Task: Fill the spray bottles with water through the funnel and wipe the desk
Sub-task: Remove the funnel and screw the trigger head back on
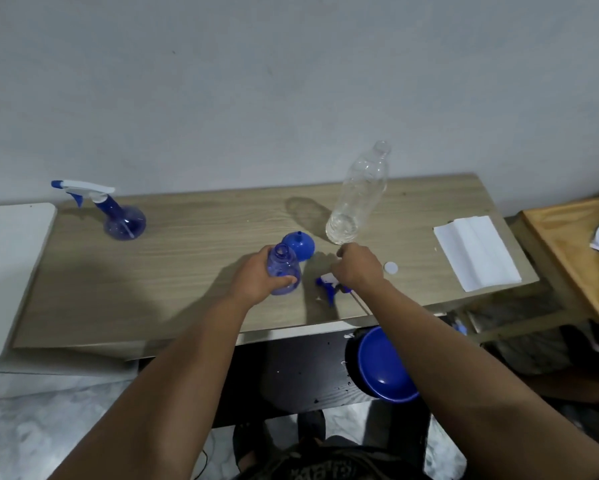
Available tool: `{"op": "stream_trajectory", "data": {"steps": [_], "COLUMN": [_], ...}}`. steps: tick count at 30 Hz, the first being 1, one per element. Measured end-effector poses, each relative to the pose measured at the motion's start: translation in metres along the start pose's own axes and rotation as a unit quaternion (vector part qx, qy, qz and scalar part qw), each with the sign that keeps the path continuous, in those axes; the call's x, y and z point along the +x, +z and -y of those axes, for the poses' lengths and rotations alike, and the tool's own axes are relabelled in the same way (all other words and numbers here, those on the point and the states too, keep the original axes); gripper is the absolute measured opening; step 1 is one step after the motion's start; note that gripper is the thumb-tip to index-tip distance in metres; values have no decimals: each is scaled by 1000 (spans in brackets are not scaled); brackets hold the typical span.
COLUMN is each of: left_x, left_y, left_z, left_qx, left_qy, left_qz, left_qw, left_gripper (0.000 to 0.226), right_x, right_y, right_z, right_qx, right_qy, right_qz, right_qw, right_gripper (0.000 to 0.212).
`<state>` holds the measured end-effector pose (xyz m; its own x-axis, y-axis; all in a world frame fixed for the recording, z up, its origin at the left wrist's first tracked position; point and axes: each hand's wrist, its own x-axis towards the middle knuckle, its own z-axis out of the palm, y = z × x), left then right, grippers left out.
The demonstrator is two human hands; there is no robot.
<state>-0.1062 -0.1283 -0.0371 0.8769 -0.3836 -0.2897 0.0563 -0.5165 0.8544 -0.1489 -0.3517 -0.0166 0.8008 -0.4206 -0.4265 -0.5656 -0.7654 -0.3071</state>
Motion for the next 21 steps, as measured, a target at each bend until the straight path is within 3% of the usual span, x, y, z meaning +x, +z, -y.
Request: {"op": "stream_trajectory", "data": {"steps": [2, 6, 18, 21], "left_x": [-1, -5, -20, -22], "left_y": [1, 3, 8, 8], "left_z": [-1, -3, -7, -6], "left_qx": [-5, -13, 1, -1], "left_qy": [-4, -11, -27, -35], "left_qz": [-2, 3, -1, -4], "left_qw": [1000, 1000, 1000, 999], "left_gripper": [59, 58, 54, 54], "right_x": [-3, -8, -15, -14], "right_y": [-3, 12, 6, 21], "right_z": [-16, -34, -49, -51], "right_qx": [-56, -102, -78, -66], "right_qy": [24, 23, 12, 8], "right_qz": [30, 65, 52, 67], "right_qw": [998, 992, 995, 996], "right_gripper": [16, 30, 24, 35]}}
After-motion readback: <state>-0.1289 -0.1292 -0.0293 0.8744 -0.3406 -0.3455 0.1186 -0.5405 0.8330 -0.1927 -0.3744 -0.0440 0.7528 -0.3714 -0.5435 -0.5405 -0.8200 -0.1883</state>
